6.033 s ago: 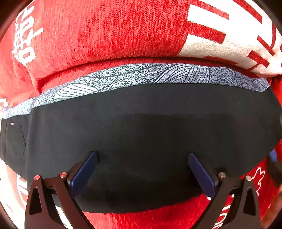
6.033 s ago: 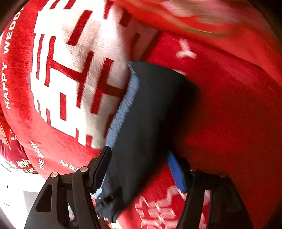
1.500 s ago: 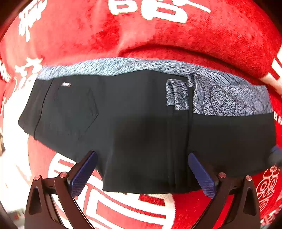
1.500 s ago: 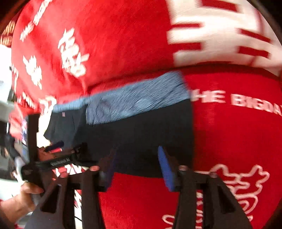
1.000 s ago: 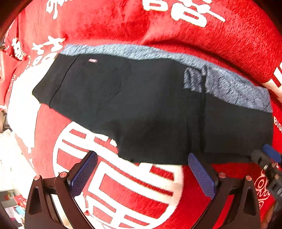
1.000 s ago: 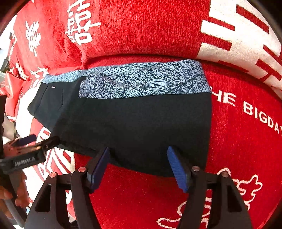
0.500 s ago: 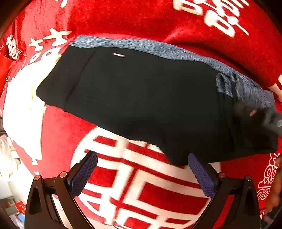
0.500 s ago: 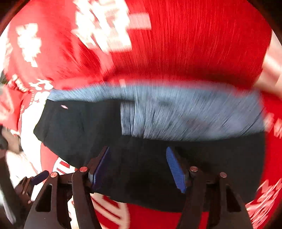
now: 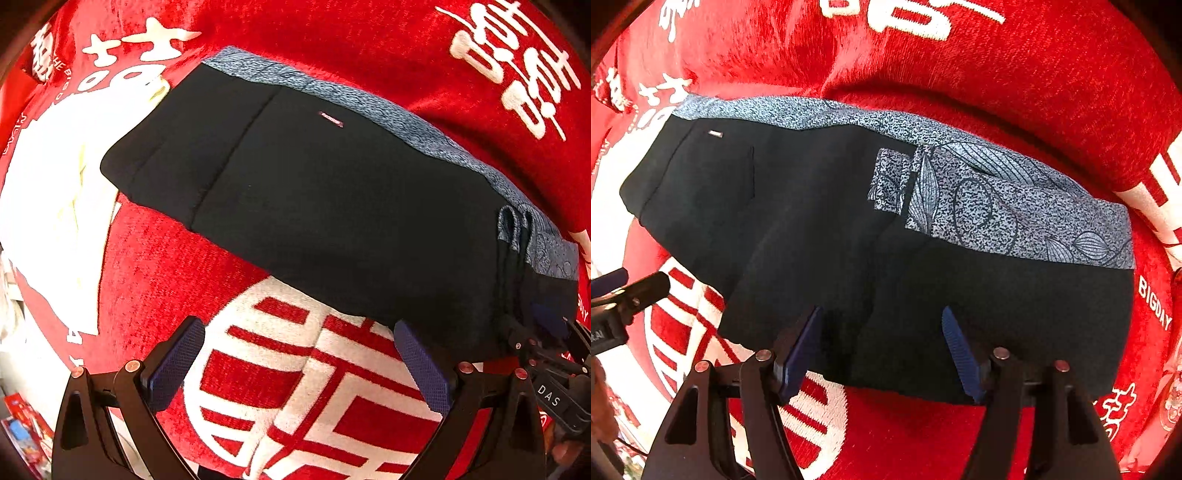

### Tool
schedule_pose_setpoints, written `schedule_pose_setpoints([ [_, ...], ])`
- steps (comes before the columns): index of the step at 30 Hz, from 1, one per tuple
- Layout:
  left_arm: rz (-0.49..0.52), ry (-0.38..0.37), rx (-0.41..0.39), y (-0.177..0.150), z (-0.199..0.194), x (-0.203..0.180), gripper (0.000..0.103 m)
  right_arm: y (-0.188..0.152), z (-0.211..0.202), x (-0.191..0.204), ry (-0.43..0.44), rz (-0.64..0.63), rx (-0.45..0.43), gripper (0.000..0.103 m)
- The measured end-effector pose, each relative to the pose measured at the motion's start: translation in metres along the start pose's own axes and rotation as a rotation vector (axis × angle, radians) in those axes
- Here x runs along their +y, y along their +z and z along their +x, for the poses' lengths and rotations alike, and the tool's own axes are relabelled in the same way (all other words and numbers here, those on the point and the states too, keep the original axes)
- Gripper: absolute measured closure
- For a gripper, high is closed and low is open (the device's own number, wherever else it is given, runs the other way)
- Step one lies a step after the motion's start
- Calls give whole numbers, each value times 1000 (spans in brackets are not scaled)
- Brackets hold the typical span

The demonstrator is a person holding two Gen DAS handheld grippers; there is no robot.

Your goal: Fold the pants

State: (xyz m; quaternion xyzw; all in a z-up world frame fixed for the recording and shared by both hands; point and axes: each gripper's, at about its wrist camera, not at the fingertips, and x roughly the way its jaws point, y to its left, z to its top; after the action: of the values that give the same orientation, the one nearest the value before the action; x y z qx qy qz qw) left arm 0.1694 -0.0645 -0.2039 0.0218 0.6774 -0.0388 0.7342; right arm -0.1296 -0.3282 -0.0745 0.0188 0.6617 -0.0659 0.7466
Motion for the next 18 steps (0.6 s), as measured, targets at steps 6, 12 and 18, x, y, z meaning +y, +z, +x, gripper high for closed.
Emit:
schedule_pose_setpoints([
  [6,-23,-10,8,7,4,16,0,7,3,8,-3,30,20,30],
  [12,-32,-42,10,13,10,26,0,6,-1,20,11,31,34,30],
  [18,-64,-61,14,14,16,40,0,7,1,25,-4,10,50,30],
])
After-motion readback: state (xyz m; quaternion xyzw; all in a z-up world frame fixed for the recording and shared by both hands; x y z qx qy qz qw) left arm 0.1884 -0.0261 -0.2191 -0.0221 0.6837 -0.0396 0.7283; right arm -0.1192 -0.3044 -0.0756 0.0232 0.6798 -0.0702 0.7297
